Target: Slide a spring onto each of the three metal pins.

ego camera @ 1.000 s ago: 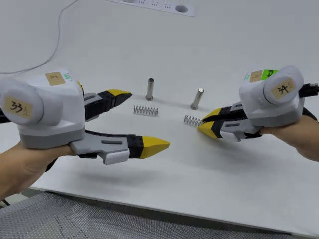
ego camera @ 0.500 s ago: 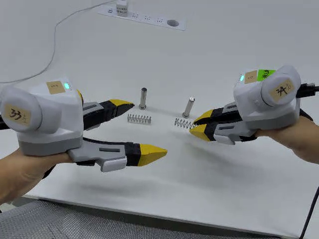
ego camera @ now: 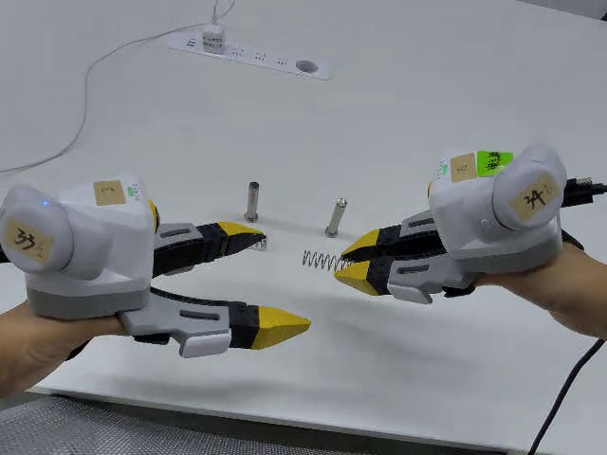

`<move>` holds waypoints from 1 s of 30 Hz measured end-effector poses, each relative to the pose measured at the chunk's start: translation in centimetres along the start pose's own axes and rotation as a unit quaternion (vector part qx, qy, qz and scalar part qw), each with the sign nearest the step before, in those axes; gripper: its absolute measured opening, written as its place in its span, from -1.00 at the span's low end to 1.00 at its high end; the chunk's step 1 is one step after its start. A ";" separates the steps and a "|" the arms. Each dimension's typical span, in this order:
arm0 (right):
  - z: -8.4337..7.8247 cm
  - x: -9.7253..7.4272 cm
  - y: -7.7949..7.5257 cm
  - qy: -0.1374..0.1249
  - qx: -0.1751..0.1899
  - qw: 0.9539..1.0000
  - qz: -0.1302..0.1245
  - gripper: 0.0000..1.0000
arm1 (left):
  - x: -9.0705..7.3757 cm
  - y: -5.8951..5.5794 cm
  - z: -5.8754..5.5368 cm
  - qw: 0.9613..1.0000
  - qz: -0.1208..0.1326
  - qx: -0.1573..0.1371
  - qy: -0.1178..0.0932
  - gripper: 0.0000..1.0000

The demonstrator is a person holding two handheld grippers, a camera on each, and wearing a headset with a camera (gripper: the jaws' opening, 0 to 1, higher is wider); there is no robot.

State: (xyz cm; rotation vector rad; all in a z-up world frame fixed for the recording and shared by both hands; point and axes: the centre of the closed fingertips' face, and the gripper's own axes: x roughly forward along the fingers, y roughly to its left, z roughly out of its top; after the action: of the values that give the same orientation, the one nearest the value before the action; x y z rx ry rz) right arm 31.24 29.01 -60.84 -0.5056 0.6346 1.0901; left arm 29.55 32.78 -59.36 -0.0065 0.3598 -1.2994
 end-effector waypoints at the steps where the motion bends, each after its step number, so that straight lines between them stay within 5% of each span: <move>1: 0.0 -0.1 0.2 0.001 -0.008 1.000 0.002 -0.78 | 0.1 -0.1 -0.1 1.000 -0.002 0.004 0.004 0.35; 9: 0.0 -0.9 1.6 0.005 -0.024 1.000 0.014 -0.78 | 0.1 -0.7 0.6 1.000 -0.019 -0.007 -0.014 0.23; 15: 0.3 -1.0 2.5 0.002 -0.050 0.999 0.019 -0.78 | 0.4 -1.1 -0.3 1.000 -0.030 0.000 0.008 0.17; 30: 1.4 -0.8 4.1 -0.005 -0.077 0.996 0.037 -0.79 | 0.4 -1.5 -0.7 0.999 -0.041 0.014 0.020 -0.06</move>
State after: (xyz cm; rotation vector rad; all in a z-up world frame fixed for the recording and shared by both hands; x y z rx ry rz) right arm 27.53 31.02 -59.57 -0.6124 0.5666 1.2165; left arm 28.02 32.16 -59.84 0.0293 0.3792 -1.3864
